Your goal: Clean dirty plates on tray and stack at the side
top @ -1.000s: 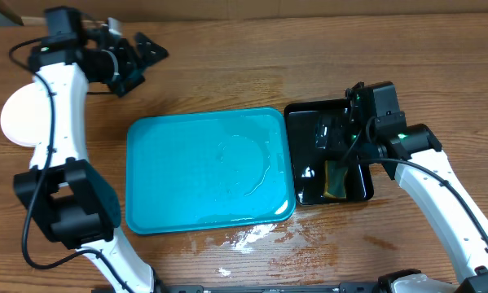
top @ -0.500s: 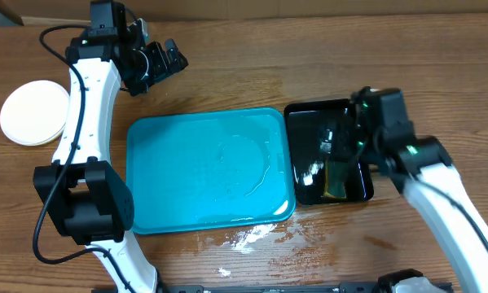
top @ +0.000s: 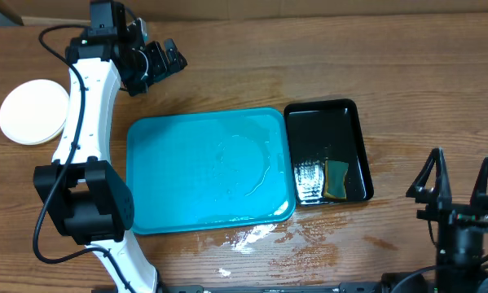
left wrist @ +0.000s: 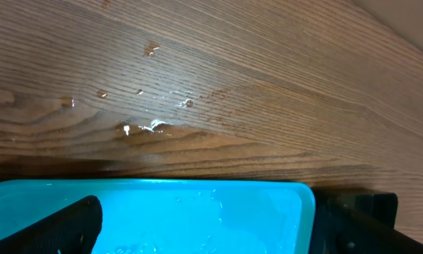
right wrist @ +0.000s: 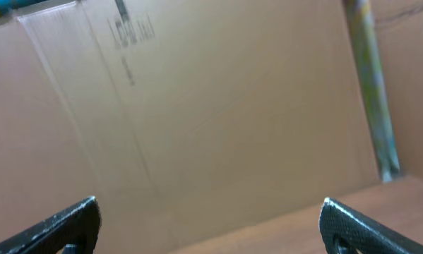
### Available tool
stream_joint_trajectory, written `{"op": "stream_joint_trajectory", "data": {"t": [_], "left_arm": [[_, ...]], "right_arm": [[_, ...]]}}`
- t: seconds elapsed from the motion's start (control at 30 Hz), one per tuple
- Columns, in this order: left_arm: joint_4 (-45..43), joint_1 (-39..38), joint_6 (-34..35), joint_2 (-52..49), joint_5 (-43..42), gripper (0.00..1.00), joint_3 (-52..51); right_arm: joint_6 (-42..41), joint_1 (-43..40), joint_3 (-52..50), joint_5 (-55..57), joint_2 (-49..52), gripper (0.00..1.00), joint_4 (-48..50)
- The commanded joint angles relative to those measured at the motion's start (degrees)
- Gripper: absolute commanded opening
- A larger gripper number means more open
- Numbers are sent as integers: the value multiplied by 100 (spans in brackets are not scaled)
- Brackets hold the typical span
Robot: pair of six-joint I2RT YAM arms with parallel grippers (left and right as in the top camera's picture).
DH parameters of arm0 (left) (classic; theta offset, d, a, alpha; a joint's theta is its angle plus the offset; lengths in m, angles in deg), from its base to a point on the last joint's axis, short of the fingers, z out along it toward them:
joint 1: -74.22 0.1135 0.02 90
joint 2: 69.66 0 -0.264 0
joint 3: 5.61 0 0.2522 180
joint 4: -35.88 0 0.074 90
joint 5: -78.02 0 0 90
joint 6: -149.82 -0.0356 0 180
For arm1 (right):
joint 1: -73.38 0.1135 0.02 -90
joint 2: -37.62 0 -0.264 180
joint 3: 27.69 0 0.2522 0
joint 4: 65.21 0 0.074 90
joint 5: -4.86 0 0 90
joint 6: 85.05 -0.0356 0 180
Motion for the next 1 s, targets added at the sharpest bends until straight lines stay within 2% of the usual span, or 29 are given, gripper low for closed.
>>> {"op": "stream_joint_trajectory", "data": {"t": [0.0,0.07,0.2,0.5,0.77,0.87,0.97], "left_arm": [[-9,-11,-111,101,57,100,59],[-9,-11,-111,101,57,100,59],[-9,-11,-111,101,57,100,59],[-9,-11,-111,101,57,100,59],[-9,-11,-111,101,57,100,59],[-9,-9,-111,101,57,100,59],[-9,-11,-111,101,57,100,59]], "right_arm": [[39,-107,-973,-404,-448,100,879],[17,-107,-1755,-640,-492,100,2221],[15,-57,-2345,-656,-494,100,2887],[-2,-59,-3091,-699,-686,100,2752],[17,-59,-3093,-868,-686,100,905],[852,-63,-3093,-1172,-686,100,800],[1241,-63,-3093,-1189,-686,100,800]]}}
